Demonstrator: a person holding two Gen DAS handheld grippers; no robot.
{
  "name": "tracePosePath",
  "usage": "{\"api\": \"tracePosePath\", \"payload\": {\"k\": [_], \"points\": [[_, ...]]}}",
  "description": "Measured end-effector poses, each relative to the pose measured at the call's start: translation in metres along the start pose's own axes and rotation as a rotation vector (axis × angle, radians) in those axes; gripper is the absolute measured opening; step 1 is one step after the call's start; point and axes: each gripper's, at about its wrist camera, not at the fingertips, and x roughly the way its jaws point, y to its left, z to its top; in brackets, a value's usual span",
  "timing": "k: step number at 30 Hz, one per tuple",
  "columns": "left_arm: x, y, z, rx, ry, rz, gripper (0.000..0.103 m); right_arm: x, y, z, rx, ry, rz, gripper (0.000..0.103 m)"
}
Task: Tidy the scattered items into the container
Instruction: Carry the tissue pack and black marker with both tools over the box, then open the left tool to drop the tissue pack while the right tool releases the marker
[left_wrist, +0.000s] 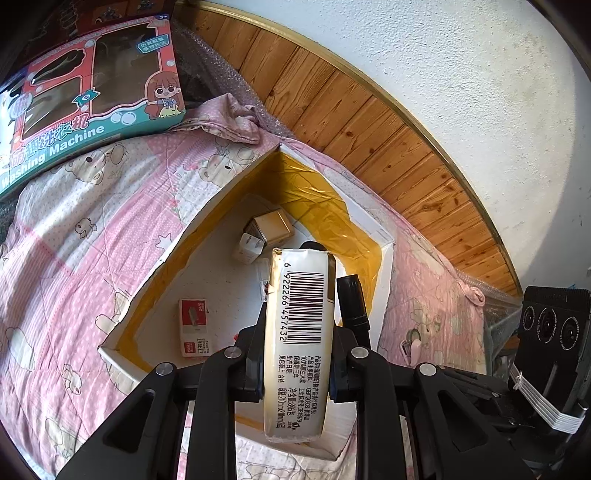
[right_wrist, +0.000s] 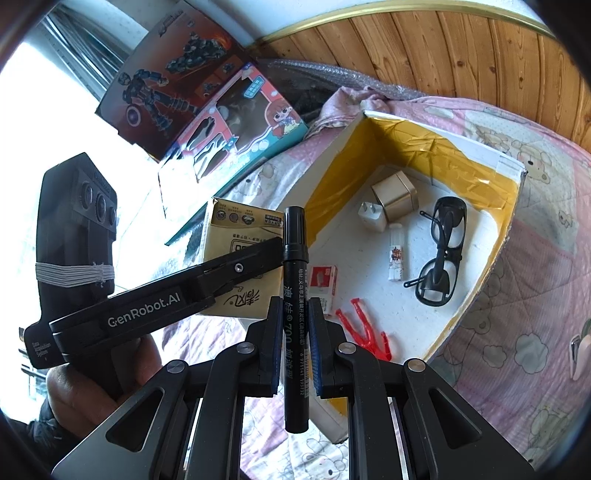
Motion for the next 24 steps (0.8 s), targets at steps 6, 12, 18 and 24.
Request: {"api": "tracePosePath", "payload": {"k": [6,12,18,24], "points": [[0.006,0.004,-0.003,-0.005,0.018,0.006,0.024,0.008,-0.004,0.005,0.005,0.015,0.001,0.014],[0.014,0.007,-0.011,-0.018,0.041,0.007,0.024,0.017,-0.009,0.012,0.014,0.028,-0.002,0.014],[0.026,0.01,-0.007,-0.03,0.056,0.027,0.024,0.027,-0.016,0.026,0.017,0.034,-0.022,0.014],[0.039,0.012,0.002,-0.041,0.07,0.056,0.024,0.036,-0.027,0.042,0.037,0.042,-0.038,0.014]]}}
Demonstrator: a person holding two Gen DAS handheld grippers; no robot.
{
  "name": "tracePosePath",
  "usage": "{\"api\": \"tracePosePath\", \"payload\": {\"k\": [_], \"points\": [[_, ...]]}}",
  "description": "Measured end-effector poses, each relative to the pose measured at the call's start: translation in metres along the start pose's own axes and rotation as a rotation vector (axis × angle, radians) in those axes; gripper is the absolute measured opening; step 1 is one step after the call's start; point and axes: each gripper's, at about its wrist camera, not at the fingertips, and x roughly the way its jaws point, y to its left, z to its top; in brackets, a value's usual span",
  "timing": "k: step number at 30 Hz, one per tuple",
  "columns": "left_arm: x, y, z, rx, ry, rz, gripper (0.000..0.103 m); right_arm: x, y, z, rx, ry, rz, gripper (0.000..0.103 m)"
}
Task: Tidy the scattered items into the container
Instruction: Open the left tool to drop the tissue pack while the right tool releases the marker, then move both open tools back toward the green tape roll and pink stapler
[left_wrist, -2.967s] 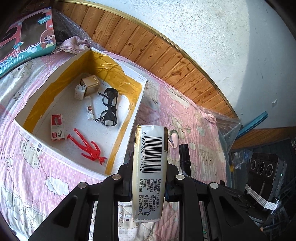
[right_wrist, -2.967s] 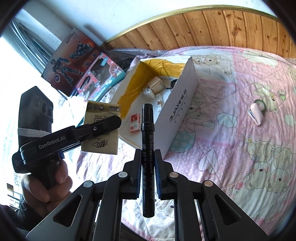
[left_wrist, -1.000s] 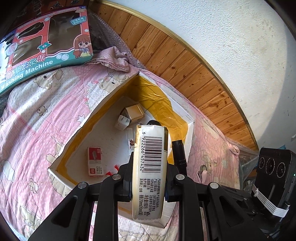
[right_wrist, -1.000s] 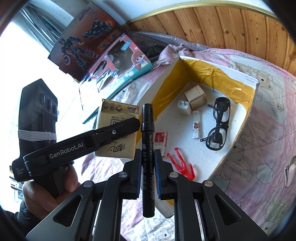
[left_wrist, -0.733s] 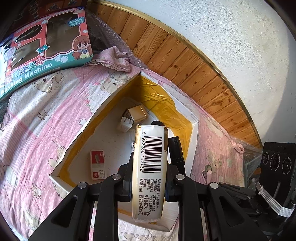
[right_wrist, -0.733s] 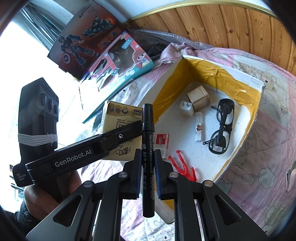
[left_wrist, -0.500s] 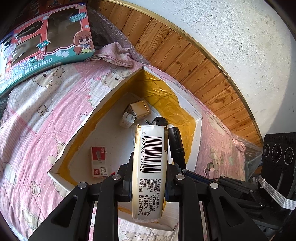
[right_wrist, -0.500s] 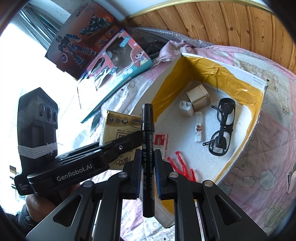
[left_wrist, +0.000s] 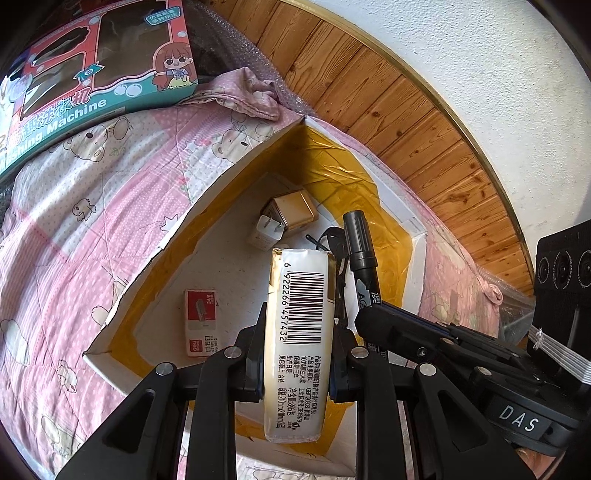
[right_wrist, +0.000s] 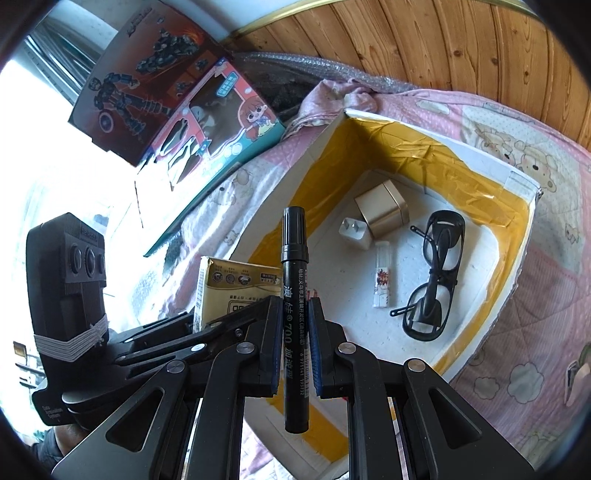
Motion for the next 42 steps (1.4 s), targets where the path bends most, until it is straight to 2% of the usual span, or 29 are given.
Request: {"api": "tracePosePath", "payload": {"k": [10,15,18,19,20,32,36,42], "points": [[0.031,0.007,0.014,-0.028,0.043,0.067,0.024,0.023,-0.013,0.009,-0.005,0.056,-0.037,0.014],[0.046,0.016,0.019,-0.042,0.068,0.065,0.024,0.036,-0.018,0.005,-0.026,0.098,-0.028,0.014],[0.056,0.021,0.022,-0.051,0.083,0.072,0.034,0.039,-0.021,0.002,-0.033,0.101,-0.048,0.018],[0.056,0.023,0.023,-0.046,0.074,0.09,0.046,0.038,-0.023,0.001,-0.028,0.1,-0.043,0.018],[0.056,0.024,0.023,-0.045,0.066,0.096,0.05,0.037,-0.026,0.0,-0.02,0.096,-0.041,0.018],[0.043,0.035,0.014,-0.058,0.065,0.07,0.05,0.03,-0.03,-0.023,0.013,0.107,0.018,0.018],[0.04,0.031,0.012,-0.055,0.07,0.068,0.05,0.027,-0.031,-0.032,0.045,0.108,0.044,0.018],[0.017,0.015,0.006,-0.019,0.036,0.054,0.05,0.006,-0.026,-0.052,0.067,0.078,0.063,0.018]]}}
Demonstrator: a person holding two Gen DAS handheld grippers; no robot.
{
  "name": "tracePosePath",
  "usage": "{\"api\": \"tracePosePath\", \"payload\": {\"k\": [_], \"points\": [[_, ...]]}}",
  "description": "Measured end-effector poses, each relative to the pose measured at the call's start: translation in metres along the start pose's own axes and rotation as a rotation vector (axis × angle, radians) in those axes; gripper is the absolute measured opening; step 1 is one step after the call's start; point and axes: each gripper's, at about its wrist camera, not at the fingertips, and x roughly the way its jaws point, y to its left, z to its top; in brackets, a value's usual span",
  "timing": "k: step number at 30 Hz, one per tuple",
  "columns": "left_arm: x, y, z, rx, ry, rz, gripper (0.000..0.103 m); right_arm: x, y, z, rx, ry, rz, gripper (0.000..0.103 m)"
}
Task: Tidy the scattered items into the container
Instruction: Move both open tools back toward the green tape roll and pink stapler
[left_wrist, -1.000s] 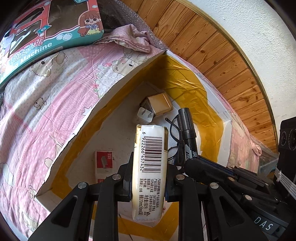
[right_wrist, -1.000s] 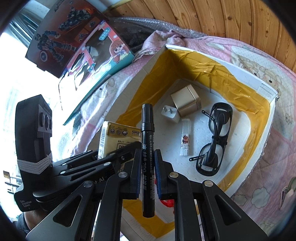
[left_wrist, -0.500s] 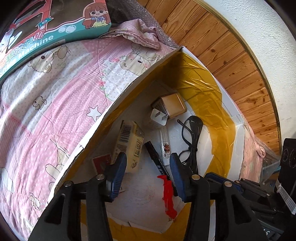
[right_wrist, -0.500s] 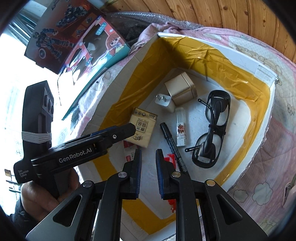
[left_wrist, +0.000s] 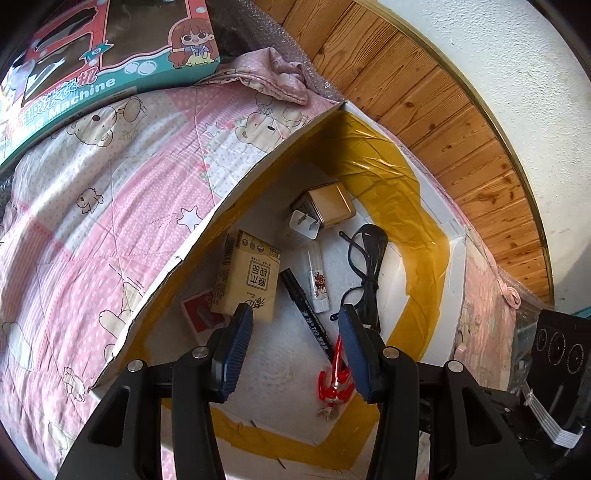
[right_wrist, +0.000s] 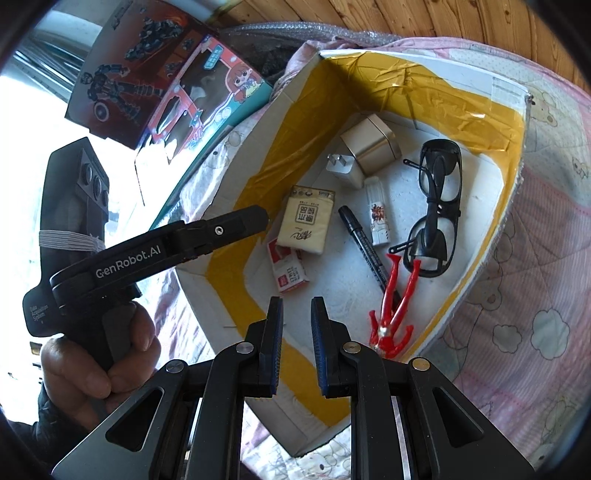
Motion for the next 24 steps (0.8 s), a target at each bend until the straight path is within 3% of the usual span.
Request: {"api": "tracePosePath", "payload": {"k": [11,24], "points": [[-0.035,-0.052,-0.041,0.126,-0.006,-0.072,0.05,-0.055,-0.004,-0.058,0.061,-0.113,0.021,0.018],[-0.03,-0.127,-0.108,0.287,0.091,-0.129,0.05,-0.117,-0.07,-0.132,0.252,-0.263,-0.031,0.018]]}}
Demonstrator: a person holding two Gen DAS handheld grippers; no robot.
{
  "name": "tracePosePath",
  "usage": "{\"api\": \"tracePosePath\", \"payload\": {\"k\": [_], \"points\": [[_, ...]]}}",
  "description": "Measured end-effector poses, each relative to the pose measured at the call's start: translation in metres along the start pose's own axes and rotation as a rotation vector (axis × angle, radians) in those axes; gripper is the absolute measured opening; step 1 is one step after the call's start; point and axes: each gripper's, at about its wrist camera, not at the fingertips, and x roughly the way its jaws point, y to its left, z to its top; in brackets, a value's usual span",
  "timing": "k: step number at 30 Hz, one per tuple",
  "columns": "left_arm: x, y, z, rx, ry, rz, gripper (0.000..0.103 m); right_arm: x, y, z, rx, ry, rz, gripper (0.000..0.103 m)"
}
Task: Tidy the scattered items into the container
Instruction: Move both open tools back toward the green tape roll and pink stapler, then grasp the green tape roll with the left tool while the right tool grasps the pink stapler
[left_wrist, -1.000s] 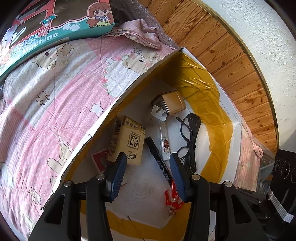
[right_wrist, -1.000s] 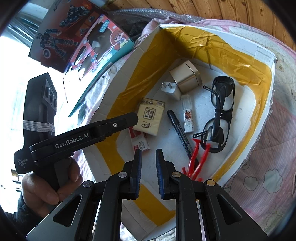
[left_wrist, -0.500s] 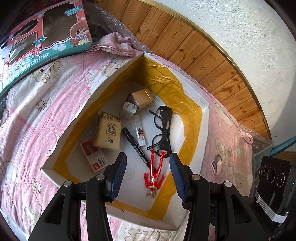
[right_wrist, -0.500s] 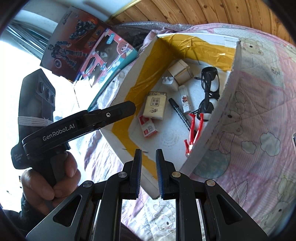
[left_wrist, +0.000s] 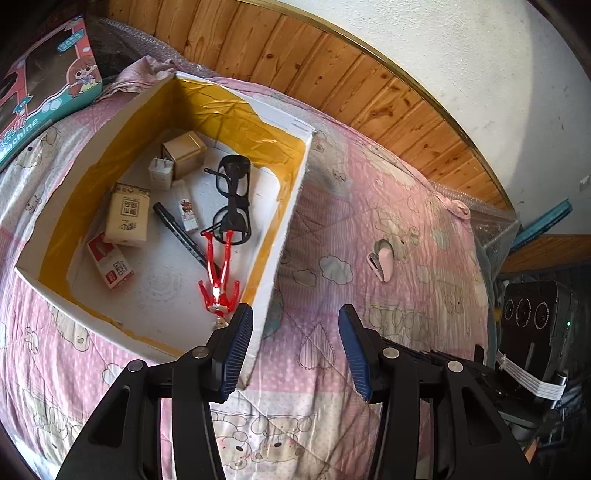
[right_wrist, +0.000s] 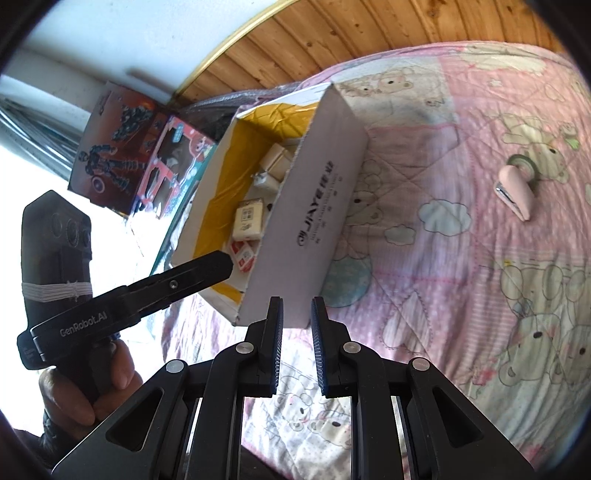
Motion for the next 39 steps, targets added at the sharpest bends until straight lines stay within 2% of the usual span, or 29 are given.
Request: {"api": "tracePosePath", "payload": {"k": [10,16,23,25,30,33,39], "points": [[0.046,-0.089,0.012,0.165,0.077,-0.032,0.05,-0.055,-0.09,-0.001,0.172,-0.153,-0.095,0.018],[0.093,-0.134,0.021,0.253,0.142,-0.034,0.05,-0.063,-0.124,0.007,0.204,-0.194,-0.133,0.018],[0.143,-0.165,0.045,0.324,0.185,-0.007,0.05,-0.041,-0.153,0.02,0.175,-0.184,-0.193,0.025],[0.16,-0.172,0.055,0.342,0.2,0.004,0.053,-0.034,-0.164,0.024,0.174,-0.186,-0.205,0.033],[0.211,-0.179,0.077,0.399,0.229,0.063,0.054,-0.017,-0.186,0.038,0.152,-0.182,-0.226,0.036],[0.241,-0.18,0.089,0.417,0.267,0.083,0.054,-0.005,-0.189,0.047,0.096,-0.169,-0.239,0.036],[0.289,-0.184,0.1,0.528,0.315,0.157,0.054,0.02,-0.191,0.057,0.011,-0.137,-0.269,0.038]]}}
